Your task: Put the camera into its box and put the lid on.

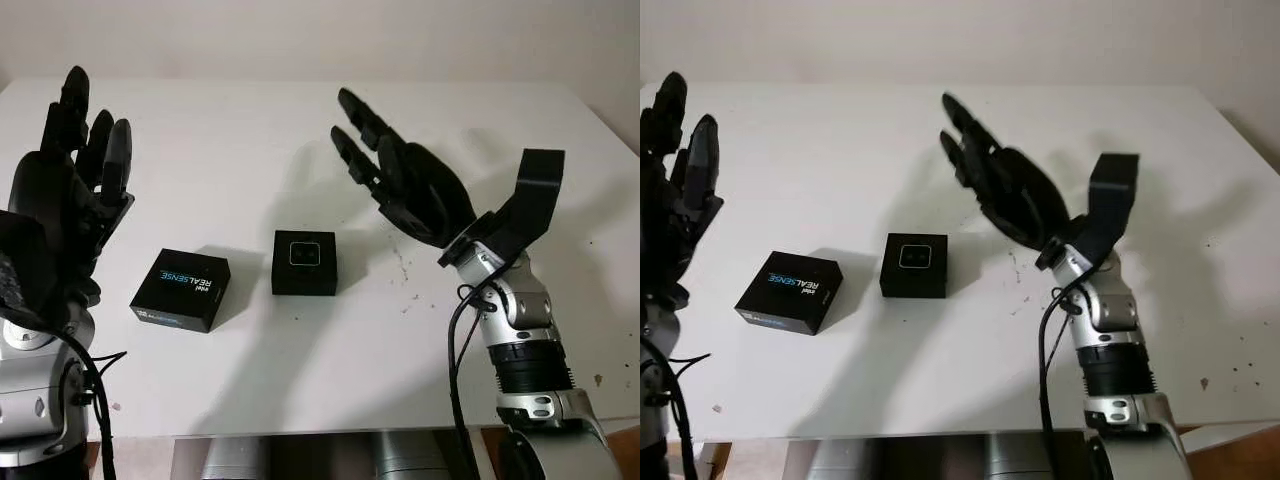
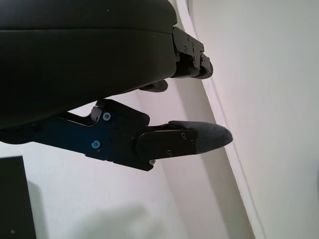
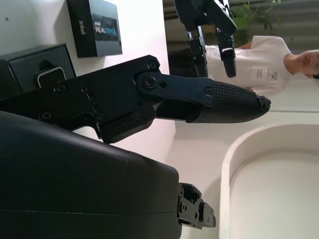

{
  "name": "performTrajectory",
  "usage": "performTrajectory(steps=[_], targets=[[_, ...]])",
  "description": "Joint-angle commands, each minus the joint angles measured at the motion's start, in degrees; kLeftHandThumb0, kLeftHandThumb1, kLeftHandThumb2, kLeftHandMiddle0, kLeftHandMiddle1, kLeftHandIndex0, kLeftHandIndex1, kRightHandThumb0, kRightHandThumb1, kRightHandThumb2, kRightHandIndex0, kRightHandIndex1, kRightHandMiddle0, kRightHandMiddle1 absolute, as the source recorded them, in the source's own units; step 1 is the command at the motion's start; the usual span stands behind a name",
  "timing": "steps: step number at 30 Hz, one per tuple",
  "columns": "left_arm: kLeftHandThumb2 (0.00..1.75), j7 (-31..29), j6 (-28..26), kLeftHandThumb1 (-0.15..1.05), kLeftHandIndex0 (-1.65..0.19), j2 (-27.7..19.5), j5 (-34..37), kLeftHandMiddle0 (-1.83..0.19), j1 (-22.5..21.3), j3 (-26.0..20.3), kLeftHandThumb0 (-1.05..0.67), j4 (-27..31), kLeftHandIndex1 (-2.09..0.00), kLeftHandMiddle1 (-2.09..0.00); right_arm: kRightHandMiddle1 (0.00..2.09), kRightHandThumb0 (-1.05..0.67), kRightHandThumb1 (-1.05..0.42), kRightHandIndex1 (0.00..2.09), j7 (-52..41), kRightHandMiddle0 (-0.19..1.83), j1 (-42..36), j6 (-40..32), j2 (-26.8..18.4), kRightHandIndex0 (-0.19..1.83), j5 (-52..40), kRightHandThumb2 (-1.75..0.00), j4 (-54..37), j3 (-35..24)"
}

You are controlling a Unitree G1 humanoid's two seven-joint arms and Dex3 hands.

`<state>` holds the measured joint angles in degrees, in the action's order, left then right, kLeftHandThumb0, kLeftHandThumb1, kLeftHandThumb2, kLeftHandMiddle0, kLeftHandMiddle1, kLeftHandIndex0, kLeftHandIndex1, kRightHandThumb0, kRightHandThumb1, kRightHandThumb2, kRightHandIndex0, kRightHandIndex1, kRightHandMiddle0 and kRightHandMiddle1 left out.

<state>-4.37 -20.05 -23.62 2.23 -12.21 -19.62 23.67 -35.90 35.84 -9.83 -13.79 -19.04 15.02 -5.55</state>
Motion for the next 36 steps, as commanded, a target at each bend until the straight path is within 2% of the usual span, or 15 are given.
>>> performTrajectory(steps=[1,3,6,8,14,20,22,30,36], targets=[[0.30,-2.6,0.2,1.05,-0.18,-4.6,-1.6,-0.32,0.0,0.1,-0.54,-0.3,-0.47,-0.31,0.01,-0.86,-1.05,0.00,0.5,-0.18,1.1,0.3,-1.4,-0.19,0.2,-0.59,1.2,-1.0],[0.22,-7.6,-0.8,1.04,-0.05,-10.0,-3.1,-0.26,1.0,0.8,-0.60,-0.5,-0.65,-0.33,0.02,-0.86,-1.05,0.00,1.0,-0.18,1.4,0.7,-2.4,-0.19,0.9,-0.59,2.0,-1.3],[0.06,-14.9,-4.2,0.99,0.01,-16.2,-3.2,-0.20,1.7,1.8,-0.69,0.3,-0.50,-0.11,0.03,-0.86,-1.05,0.00,1.5,-0.18,1.8,1.5,-3.5,-0.19,1.7,-0.61,3.9,-1.9],[0.05,-19.0,-4.4,0.95,0.03,-20.6,-5.4,-0.15,2.4,3.6,-0.73,0.3,-0.39,-0.07,0.03,-0.84,-1.05,0.00,2.5,-0.17,2.1,2.2,-4.0,-0.19,2.5,-0.62,5.4,-2.2],[0.04,-25.7,3.7,0.86,-0.05,-31.2,-16.6,-0.11,6.3,8.7,-0.77,-1.3,-0.19,-0.04,0.00,-0.82,-1.05,0.00,3.6,-0.19,4.1,4.7,-6.1,-0.19,4.1,-0.63,12.5,-3.4],[0.04,-30.3,11.5,0.81,-0.03,-36.5,-23.3,-0.07,7.1,11.9,-0.74,-3.3,-0.11,-0.05,0.00,-0.82,-1.05,0.00,3.1,-0.19,6.0,6.3,-8.1,-0.19,4.1,-0.63,17.1,-4.6],[0.04,-32.8,12.6,0.79,-0.03,-38.1,-25.6,-0.09,6.4,13.9,-0.74,-3.0,-0.10,-0.05,0.00,-0.84,-1.05,0.00,3.3,-0.19,6.7,6.6,-8.6,-0.19,4.2,-0.61,18.1,-4.8],[0.05,-37.6,16.1,0.75,-0.07,-38.7,-33.7,-0.11,4.0,19.9,-0.70,-4.3,-0.08,-0.06,0.00,-0.87,-1.05,0.00,3.6,-0.19,7.0,8.4,-8.5,-0.19,4.8,-0.60,19.4,-4.6],[0.05,-39.9,18.3,0.75,-0.07,-38.4,-35.2,-0.10,3.0,21.1,-0.68,-5.8,-0.07,-0.05,0.00,-0.86,-1.05,0.00,4.0,-0.19,7.2,9.2,-8.9,-0.19,5.9,-0.62,20.3,-4.5]])
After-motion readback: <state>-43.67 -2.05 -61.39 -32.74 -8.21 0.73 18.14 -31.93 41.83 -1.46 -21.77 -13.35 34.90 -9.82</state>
